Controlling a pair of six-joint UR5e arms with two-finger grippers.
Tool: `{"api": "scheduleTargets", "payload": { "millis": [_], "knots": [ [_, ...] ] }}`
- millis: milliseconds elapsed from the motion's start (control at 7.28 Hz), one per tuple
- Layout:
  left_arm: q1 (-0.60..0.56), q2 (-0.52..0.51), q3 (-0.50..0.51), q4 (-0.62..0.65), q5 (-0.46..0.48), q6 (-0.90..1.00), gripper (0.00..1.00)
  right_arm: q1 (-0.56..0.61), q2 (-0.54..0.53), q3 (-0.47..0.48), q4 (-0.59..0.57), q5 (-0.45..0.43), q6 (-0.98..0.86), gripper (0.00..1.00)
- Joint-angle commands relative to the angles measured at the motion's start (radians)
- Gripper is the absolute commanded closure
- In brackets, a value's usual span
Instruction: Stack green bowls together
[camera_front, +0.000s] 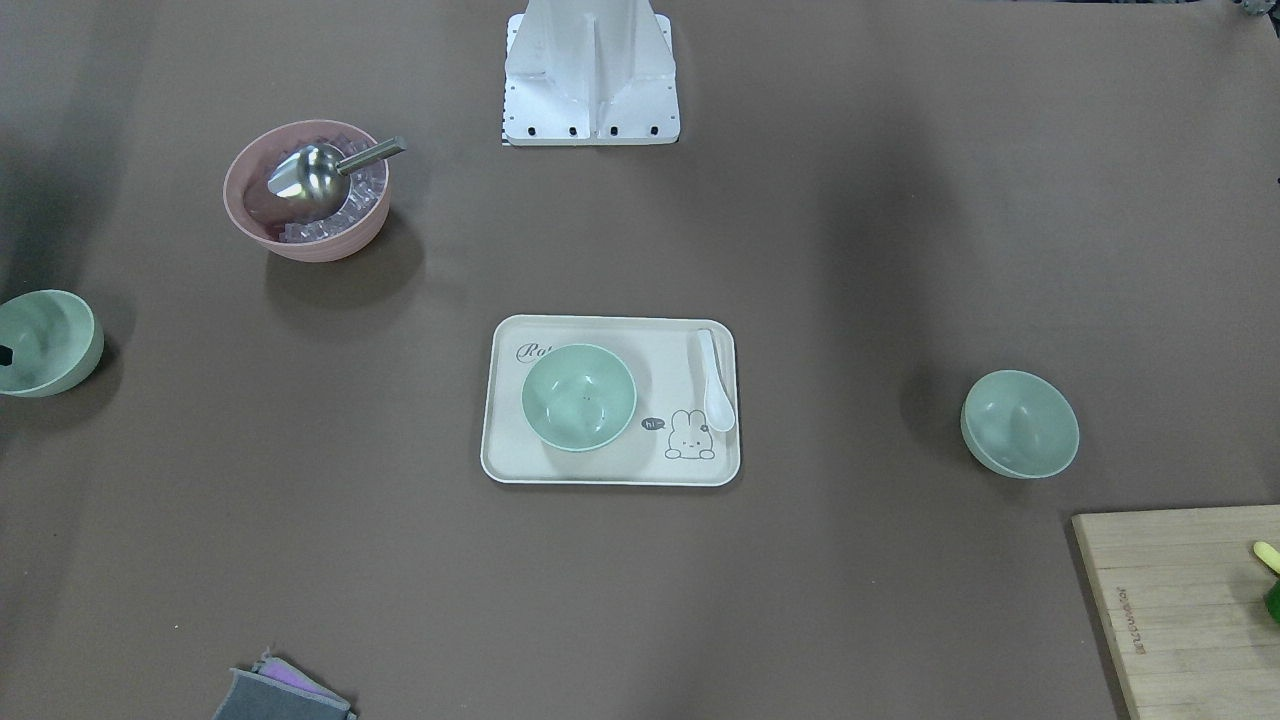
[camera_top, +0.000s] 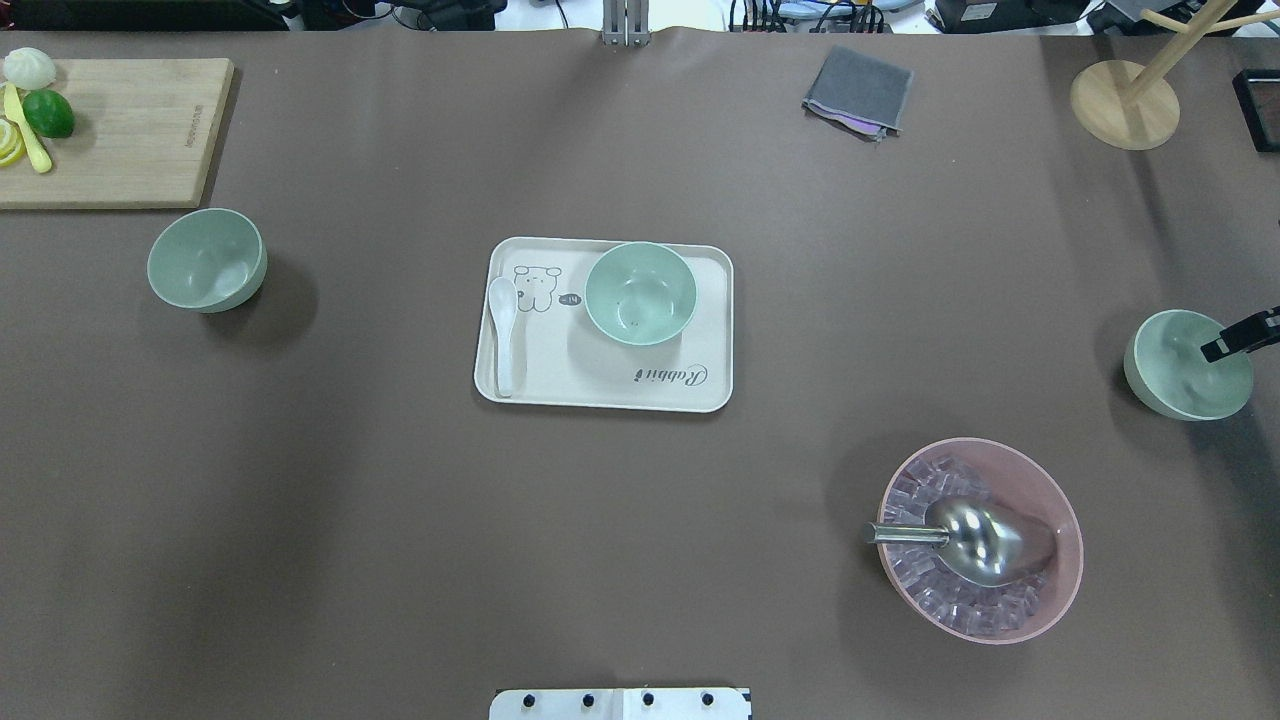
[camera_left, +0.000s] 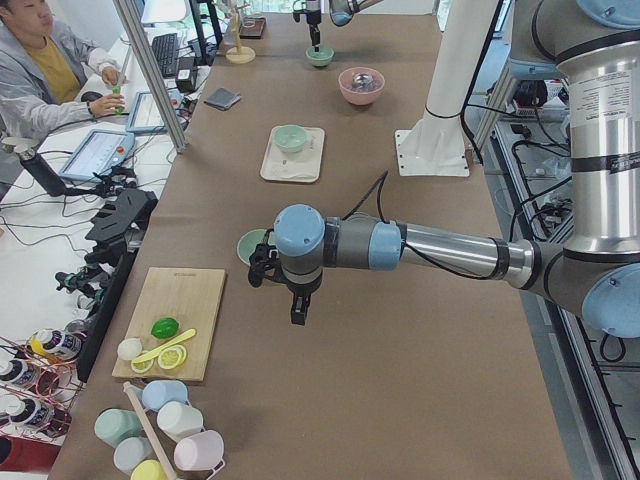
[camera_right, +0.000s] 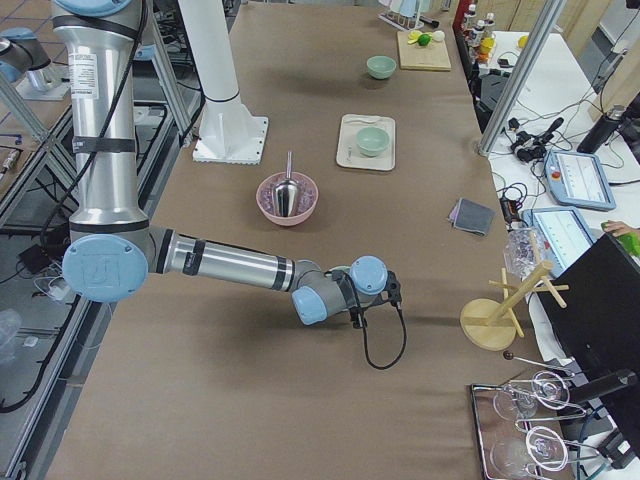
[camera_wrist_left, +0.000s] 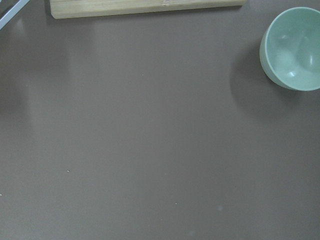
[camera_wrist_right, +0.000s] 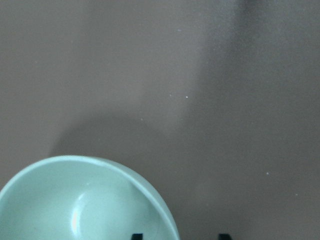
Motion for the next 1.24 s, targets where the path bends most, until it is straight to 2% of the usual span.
{"api": "scheduleTargets", "payload": {
  "millis": [0,275,412,687,824,1099],
  "knots": [
    [0.014,-0.001,0.003,0.001,-0.031,-0.059,0.02,-0.001,-0.010,0.002,-0.002,0.020,0.003,1.00],
    [0.023,0.001,0.012,0.010,-0.074,-0.063,0.02,-0.001,-0.008,0.007,-0.002,0.023,0.011,1.00],
    [0.023,0.001,0.018,0.000,-0.092,-0.076,0.02,-0.001,-0.004,0.048,-0.006,0.023,0.029,1.00],
    [0.062,-0.018,0.017,-0.007,-0.094,-0.144,0.02,-0.022,0.104,0.099,-0.015,0.031,0.253,1.00],
    [0.121,-0.038,0.020,-0.060,-0.093,-0.242,0.02,-0.059,0.175,0.111,-0.015,0.031,0.370,1.00],
    [0.252,-0.077,0.073,-0.274,-0.074,-0.508,0.02,-0.142,0.341,0.113,-0.026,0.006,0.685,1.00]
  ]
}}
